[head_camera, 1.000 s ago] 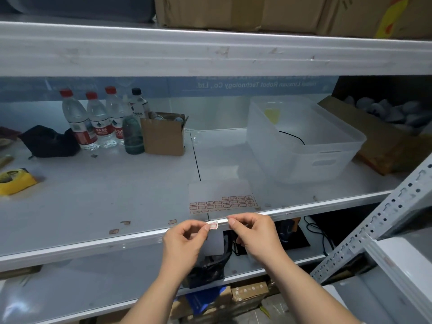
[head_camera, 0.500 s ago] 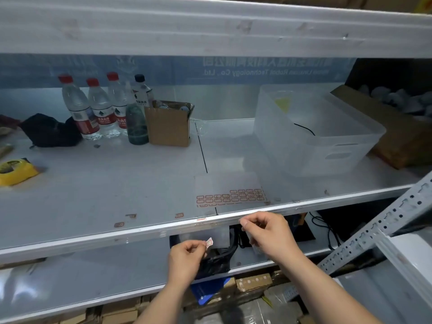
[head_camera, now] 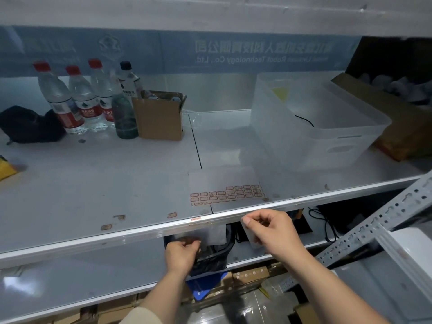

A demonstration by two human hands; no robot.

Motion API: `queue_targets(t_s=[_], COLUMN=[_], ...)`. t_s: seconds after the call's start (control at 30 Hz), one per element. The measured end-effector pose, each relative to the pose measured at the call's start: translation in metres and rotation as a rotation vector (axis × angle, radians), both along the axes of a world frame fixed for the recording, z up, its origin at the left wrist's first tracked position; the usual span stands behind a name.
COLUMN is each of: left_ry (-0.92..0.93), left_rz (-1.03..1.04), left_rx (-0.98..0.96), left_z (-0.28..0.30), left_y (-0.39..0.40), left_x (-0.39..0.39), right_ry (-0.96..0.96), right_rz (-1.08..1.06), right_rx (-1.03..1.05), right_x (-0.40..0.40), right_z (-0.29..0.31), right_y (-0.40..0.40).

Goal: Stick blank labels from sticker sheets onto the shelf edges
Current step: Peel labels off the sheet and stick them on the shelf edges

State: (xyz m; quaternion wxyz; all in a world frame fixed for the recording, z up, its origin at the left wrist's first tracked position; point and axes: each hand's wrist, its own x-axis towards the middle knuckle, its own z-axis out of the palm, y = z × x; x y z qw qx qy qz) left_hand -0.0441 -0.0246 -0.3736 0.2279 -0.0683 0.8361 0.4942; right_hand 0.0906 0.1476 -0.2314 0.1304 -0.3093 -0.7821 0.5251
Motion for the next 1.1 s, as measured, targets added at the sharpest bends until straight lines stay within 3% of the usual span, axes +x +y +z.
queue_targets(t_s=[0.47, 0.53, 0.63, 0.73, 0.83, 0.97, 1.1], left_ry=[-0.022, 0.028, 0.084, 0.245, 0.503, 0.85, 0.875], left_rz=[0.013, -0.051, -0.318, -0.576, -0.664, -0.551, -0.373], left_rx=[0.013, 0.023, 0.082, 0.084, 0.069, 0.152, -0.079], left_z=[-0.012, -0.006, 0.014, 0.046, 0.086, 0.133, 0.152], left_y=[-0.005, -0.011, -0.019, -0.022, -0.019, -0.008, 0.006], left_x=[-0.016, -0.011, 0.006, 0.016, 0.023, 0.02, -0.006], right_ry=[-0.022, -0.015, -0.006, -0.027, -0.052, -0.109, -0.256], right_rz=[0.001, 0.0, -0.005, -0.009, -0.015, 0.029, 0.184], right_rx=[0.0, -0.002, 0.016, 0.08, 0.24, 0.475, 0.714], right_x=[-0.01, -0.013, -0.017, -0.02, -0.021, -0.028, -0.033], right_z=[-0.008, -0.007, -0.006, -0.004, 0.002, 0.007, 0.007], right_y=[0.01, 0.013, 0.018, 0.024, 0.03, 0.036, 0.033])
